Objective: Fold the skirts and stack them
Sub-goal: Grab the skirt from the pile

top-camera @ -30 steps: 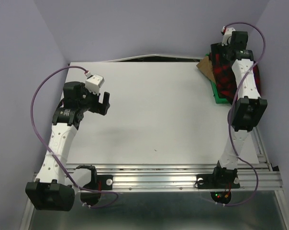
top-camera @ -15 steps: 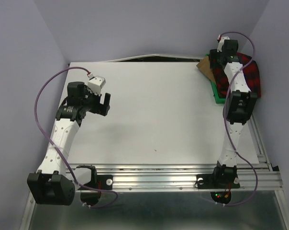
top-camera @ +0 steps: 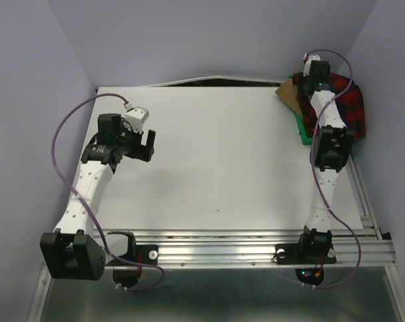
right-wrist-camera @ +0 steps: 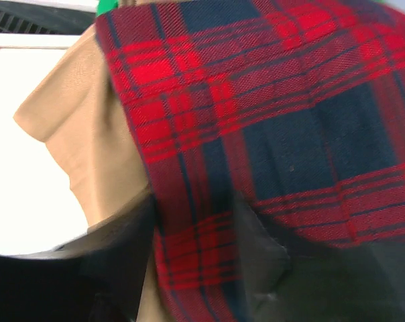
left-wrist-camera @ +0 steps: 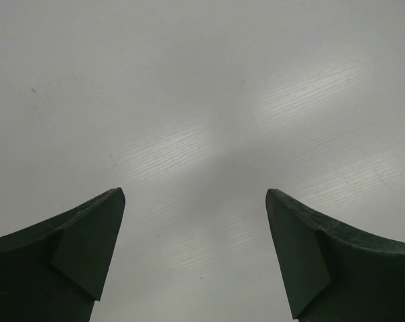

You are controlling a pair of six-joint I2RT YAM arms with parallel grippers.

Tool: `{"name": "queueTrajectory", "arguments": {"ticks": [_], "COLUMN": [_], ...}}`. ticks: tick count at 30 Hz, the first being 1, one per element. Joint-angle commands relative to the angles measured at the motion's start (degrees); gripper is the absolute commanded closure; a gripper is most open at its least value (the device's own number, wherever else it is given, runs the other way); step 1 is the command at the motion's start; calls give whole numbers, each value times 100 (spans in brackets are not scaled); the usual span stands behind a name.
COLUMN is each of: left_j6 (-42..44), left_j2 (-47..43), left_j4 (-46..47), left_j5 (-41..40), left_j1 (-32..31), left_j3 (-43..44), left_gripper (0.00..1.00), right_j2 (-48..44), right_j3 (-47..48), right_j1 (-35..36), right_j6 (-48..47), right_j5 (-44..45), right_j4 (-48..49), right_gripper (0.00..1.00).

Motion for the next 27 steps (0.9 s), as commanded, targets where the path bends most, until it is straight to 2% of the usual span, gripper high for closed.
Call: {"name": "queueTrajectory", "arguments": {"ticks": [1, 3, 4, 7, 13, 20, 22, 27], "left_j6": [-83, -91, -100, -109, -91, -126, -161, -293], "left_j2": [60, 60, 60, 51, -45, 51, 60, -80], "left_j4": [140, 149, 149, 149, 149, 158, 158, 272], "left_j5": [-50, -50, -49, -49, -128, -629, -647, -656], "left_j1": [-16, -16, -16, -16, -16, -8, -8, 1], "left_j3": [88, 105, 114, 149, 219, 246, 246, 281], "left_gripper": [1, 1, 1, 1, 1, 1, 1, 1], "right_j2": [46, -7, -94, -357, -1552, -2924, -3346, -4207], "right_j3": [360, 387, 378, 325, -210, 123, 149, 9], "right_j1": [-86, -86, -86, -86, -139, -139, -139, -139], "right_j6": [-129, -172, -225, -322, -340, -243, -33, 730], "right_j5": [385, 455, 508, 552, 70, -694, -809, -1976], "right_j4": [628, 690, 708, 717, 682, 277, 330, 751], "right_gripper": [62, 74, 85, 99, 99, 99, 99, 99]}}
